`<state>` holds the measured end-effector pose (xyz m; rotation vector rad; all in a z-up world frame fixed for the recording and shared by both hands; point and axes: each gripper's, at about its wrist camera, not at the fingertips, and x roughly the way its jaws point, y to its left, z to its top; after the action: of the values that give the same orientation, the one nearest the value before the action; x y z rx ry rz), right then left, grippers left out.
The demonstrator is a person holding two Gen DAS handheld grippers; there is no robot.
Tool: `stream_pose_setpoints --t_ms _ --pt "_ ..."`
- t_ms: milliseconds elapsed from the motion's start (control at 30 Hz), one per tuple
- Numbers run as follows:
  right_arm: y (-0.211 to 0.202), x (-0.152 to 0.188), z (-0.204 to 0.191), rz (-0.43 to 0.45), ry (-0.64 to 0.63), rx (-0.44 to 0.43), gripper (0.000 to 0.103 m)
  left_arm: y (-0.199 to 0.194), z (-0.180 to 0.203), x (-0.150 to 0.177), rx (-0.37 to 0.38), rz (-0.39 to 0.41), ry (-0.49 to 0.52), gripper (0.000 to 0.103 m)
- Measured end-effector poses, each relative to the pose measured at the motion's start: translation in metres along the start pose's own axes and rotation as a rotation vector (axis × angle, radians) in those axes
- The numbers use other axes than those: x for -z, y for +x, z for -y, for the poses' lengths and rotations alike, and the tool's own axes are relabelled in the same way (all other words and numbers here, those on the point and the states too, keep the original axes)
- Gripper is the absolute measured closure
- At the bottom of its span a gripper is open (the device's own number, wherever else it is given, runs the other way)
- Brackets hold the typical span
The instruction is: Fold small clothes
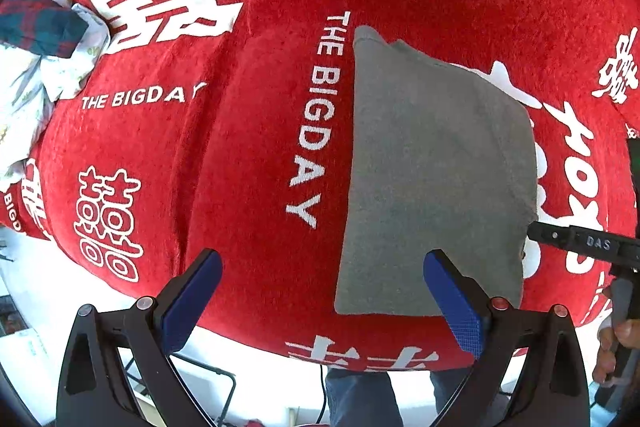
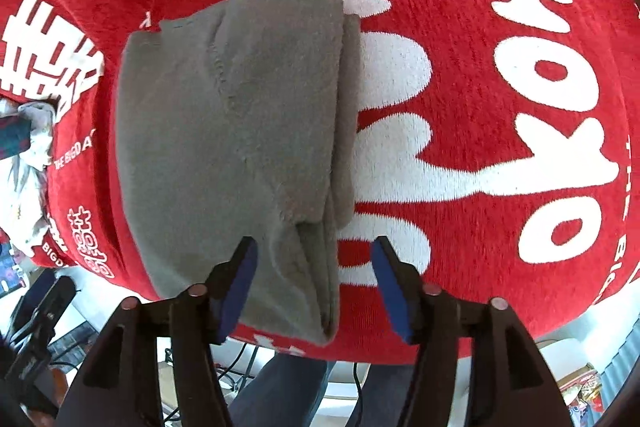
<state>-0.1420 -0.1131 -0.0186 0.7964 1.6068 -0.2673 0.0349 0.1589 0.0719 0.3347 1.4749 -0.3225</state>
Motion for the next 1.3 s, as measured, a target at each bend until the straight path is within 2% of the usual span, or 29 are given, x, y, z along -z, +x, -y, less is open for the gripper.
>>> stream_pose_setpoints --t_ms 100,167,533,733,1000,1300 --pt "-0.005 0.005 -0.003 -0.011 0.002 0.009 0.038 0.0 0.0 0.001 0.011 -0.03 -0.014 0.002" --pt "-0.009 0.008 -0.002 -0.013 0.006 0.012 0.026 0.001 0.001 0.003 0.013 -0.052 -0.003 0.002" --pt "-0.041 0.022 -0.005 0.043 0.005 0.074 0.017 -0.013 0.014 0.011 0.034 -0.067 0.07 0.002" --pt "-0.052 0.027 -0.005 0.067 0.03 0.101 0.017 -0.02 0.015 0.007 0.033 -0.047 0.089 0.002" --pt "-0.08 0.042 -0.025 0.181 -0.01 0.098 0.016 -0.024 0.017 0.006 0.029 -0.042 0.097 0.002" --pt "-0.089 0.042 -0.045 0.182 -0.043 0.167 0.016 -0.03 0.019 0.002 0.018 -0.021 0.107 0.002"
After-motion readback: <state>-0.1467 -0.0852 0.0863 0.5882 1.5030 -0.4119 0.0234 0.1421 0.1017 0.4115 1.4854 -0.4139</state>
